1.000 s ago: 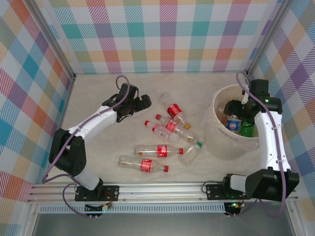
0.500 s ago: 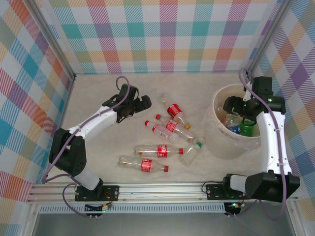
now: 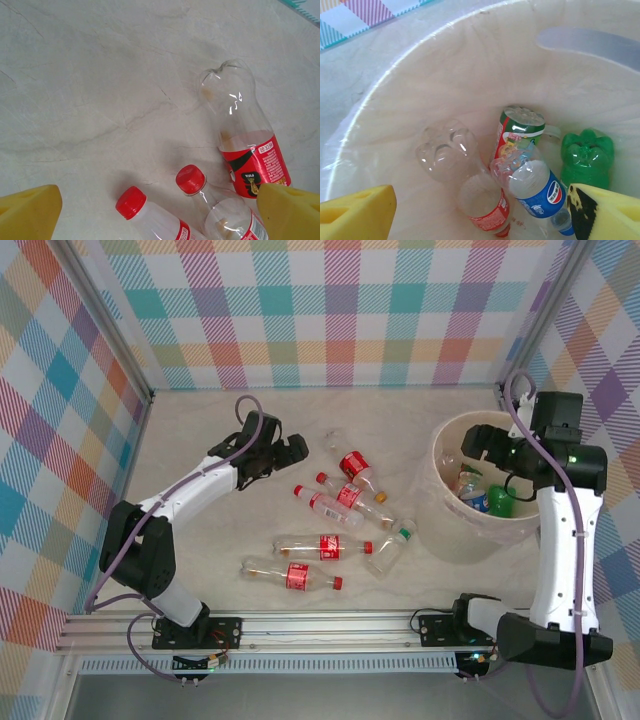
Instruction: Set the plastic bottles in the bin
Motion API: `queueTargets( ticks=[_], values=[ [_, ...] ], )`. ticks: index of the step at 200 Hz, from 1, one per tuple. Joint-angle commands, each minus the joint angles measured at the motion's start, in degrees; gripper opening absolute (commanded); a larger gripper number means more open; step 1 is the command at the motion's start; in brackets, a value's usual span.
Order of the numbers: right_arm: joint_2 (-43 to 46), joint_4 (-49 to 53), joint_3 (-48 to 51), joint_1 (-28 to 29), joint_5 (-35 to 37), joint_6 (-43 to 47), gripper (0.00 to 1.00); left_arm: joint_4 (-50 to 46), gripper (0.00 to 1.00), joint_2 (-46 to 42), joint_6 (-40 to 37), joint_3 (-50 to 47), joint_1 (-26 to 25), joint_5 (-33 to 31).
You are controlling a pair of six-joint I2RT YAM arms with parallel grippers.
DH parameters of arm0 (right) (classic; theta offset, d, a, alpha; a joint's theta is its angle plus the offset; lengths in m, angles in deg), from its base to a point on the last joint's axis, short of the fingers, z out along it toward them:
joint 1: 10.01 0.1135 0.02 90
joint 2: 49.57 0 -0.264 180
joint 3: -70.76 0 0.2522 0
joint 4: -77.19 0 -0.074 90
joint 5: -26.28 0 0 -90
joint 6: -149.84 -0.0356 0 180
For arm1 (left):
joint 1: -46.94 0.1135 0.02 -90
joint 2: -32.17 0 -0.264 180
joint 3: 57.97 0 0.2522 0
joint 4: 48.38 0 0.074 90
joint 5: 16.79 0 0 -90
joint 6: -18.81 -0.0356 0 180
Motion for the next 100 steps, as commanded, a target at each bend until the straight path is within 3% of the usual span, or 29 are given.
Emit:
queueTargets(
  ticks=[1, 62, 100],
  values=[
    [1.6, -1.1, -0.8, -0.4, -4.4, 0.9, 0.88, -3.4, 0.99, -1.1, -0.2, 1.0, -0.3, -0.6],
    [2.5, -3.4, -2.5, -0.4, -8.5, 0.0, 0.87, -7.7, 0.99, -0.9, 1.6, 4.0, -2.0, -1.0],
    [0.4, -6.9, -3.5, -0.4, -11.1, 0.0, 0.88, -27.3, 0.97, -2.9, 6.8, 10.1, -3.5, -7.1]
  ],
)
